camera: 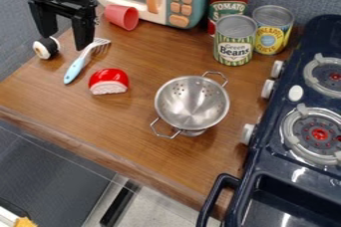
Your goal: Take the red object
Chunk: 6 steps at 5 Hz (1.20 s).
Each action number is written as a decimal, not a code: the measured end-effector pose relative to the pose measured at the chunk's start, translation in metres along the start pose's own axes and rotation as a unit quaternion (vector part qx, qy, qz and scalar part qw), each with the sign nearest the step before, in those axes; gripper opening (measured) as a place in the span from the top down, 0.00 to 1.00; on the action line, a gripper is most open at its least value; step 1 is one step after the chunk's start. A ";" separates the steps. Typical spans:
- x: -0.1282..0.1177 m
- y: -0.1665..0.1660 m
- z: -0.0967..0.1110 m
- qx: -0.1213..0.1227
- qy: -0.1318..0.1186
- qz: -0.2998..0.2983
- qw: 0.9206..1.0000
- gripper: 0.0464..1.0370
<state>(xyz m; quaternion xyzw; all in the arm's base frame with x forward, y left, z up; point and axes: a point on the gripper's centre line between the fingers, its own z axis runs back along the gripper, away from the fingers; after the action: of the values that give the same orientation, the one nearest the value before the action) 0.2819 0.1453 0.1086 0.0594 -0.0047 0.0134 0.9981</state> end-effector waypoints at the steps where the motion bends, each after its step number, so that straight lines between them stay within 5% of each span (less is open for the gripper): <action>1: -0.001 -0.002 -0.010 -0.007 0.015 -0.005 1.000 0.04; 3: 0.011 -0.008 -0.020 0.004 0.029 -0.098 0.995 0.04; 4: 0.020 -0.010 -0.029 0.012 0.019 -0.211 0.977 0.04; 5: 0.028 -0.018 -0.042 0.024 -0.024 -0.325 0.945 0.04; 6: 0.026 -0.030 -0.052 0.028 -0.026 -0.383 0.923 0.04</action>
<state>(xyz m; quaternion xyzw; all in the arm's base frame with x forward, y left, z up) 0.3091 0.1223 0.0540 0.0852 -0.0068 -0.3712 0.9246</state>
